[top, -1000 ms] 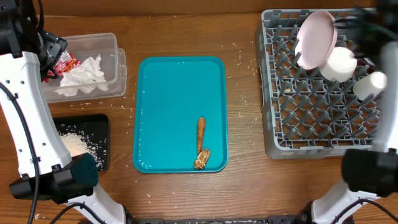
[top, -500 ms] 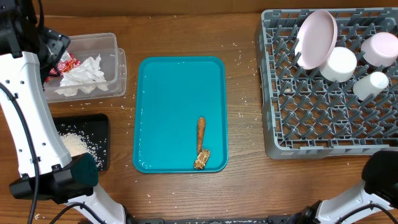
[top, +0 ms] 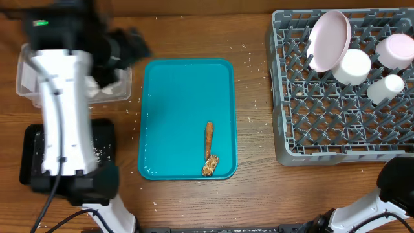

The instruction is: Sort waste into correct bins and load items into the dishwasher

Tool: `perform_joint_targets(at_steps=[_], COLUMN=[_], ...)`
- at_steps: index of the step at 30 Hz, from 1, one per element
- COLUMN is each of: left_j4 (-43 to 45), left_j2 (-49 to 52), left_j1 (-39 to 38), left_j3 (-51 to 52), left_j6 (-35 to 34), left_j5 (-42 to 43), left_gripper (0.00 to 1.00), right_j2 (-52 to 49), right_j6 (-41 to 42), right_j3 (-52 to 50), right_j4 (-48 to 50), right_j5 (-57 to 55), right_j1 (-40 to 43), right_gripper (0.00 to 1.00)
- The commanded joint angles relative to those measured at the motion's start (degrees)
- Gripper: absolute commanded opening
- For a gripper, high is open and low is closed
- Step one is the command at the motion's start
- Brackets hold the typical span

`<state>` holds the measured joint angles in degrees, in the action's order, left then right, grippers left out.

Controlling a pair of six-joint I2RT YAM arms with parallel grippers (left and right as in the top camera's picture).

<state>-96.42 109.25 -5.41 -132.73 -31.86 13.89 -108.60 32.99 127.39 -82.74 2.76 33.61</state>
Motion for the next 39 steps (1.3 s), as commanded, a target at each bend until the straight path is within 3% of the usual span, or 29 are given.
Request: perform_joint_targets(at_steps=[1, 8, 16, 23, 32, 39], left_j4=[0.74, 9.49, 28.98, 38.05, 43.30, 45.94], left_j2=[0.11, 0.17, 0.17, 0.17, 0.20, 0.26], left_j1=[-8.07, -21.11, -28.65, -28.63, -28.11, -28.11], left_j3=[5.92, 26.03, 46.62, 54.45, 56.39, 59.74], left_j6=[3.80, -8.92, -15.58, -14.58, -2.34, -4.11], left_j5=[-1.97, -7.02, -6.84, -11.45, -13.25, -12.81], left_gripper=[1.00, 1.00, 1.00, 1.00, 1.00, 0.94], right_j2=[0.26, 0.26, 0.26, 0.26, 0.26, 0.26], right_j6=[0.24, 0.24, 0.24, 0.24, 0.24, 0.24], right_j3=[0.17, 0.17, 0.17, 0.17, 0.17, 0.17], right_j4=[0.09, 0.09, 0.09, 0.09, 0.09, 0.09], right_j5=[0.35, 0.35, 0.35, 0.35, 0.35, 0.35], right_j1=[-0.11, -0.11, -0.11, -0.11, -0.11, -0.11], right_gripper=[1.00, 1.00, 1.00, 1.00, 1.00, 1.00])
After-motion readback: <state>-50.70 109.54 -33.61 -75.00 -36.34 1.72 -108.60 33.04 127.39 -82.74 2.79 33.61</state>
